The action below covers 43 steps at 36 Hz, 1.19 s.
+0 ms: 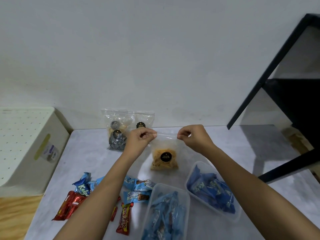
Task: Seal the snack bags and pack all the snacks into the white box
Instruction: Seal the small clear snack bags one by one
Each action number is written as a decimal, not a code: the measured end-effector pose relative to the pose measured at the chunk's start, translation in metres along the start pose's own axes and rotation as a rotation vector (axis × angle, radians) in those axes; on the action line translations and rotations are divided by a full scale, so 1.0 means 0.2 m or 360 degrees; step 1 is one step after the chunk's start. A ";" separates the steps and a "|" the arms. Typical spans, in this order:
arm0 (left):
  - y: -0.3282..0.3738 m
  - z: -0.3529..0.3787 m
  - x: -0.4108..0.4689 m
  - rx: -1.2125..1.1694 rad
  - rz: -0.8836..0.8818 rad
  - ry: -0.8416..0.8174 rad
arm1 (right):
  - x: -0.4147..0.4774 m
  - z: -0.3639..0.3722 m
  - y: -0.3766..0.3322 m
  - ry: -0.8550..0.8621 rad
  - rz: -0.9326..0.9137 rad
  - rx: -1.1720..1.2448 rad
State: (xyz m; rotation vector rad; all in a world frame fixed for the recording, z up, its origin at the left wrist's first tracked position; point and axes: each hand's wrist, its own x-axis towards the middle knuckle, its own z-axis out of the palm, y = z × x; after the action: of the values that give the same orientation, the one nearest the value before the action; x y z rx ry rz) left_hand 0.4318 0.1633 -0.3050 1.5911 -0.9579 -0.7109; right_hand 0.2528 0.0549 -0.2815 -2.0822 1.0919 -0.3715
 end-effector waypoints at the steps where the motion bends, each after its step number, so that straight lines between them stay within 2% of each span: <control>1: 0.01 0.01 0.00 0.0011 0.0004 0.0039 | 0.00 0.01 0.01 0.0035 -0.0004 -0.0009; 6: 0.02 0.07 -0.03 -0.0054 -0.0134 0.0484 | -0.02 0.03 0.06 0.0272 -0.0135 -0.0083; 7: 0.02 0.10 -0.05 -0.0044 -0.0172 0.0502 | -0.03 0.04 0.07 0.0279 -0.0178 -0.0101; 11: 0.03 0.21 -0.09 -0.0161 -0.0397 0.0232 | -0.05 0.07 0.09 0.0270 -0.0482 -0.0171; 15: 0.04 0.26 -0.07 -0.0448 -0.0491 0.0158 | -0.04 0.08 0.11 0.0176 -0.0666 -0.0275; 19: 0.04 0.25 -0.05 -0.0555 -0.0481 0.0099 | -0.04 0.05 0.11 -0.0018 -0.0584 -0.0047; 23: 0.03 0.25 -0.06 -0.0598 -0.0460 0.0006 | -0.03 0.04 0.06 -0.0218 -0.0352 0.0188; 30: 0.03 0.23 -0.04 -0.0718 -0.0484 -0.0090 | 0.03 0.04 0.02 -0.0273 -0.0142 0.0308; 40: 0.01 0.19 -0.04 -0.0558 -0.0375 -0.0240 | 0.08 0.03 -0.02 -0.0352 0.0009 0.0507; 43: 0.01 0.18 -0.04 -0.0516 -0.0340 -0.0256 | 0.09 0.04 -0.02 -0.0298 0.0086 0.0535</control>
State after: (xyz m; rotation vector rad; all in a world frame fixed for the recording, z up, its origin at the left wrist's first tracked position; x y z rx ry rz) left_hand 0.3970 0.1515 -0.3108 1.3743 -0.7469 -1.0991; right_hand 0.2694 0.0463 -0.2851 -1.7489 0.9039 -0.3030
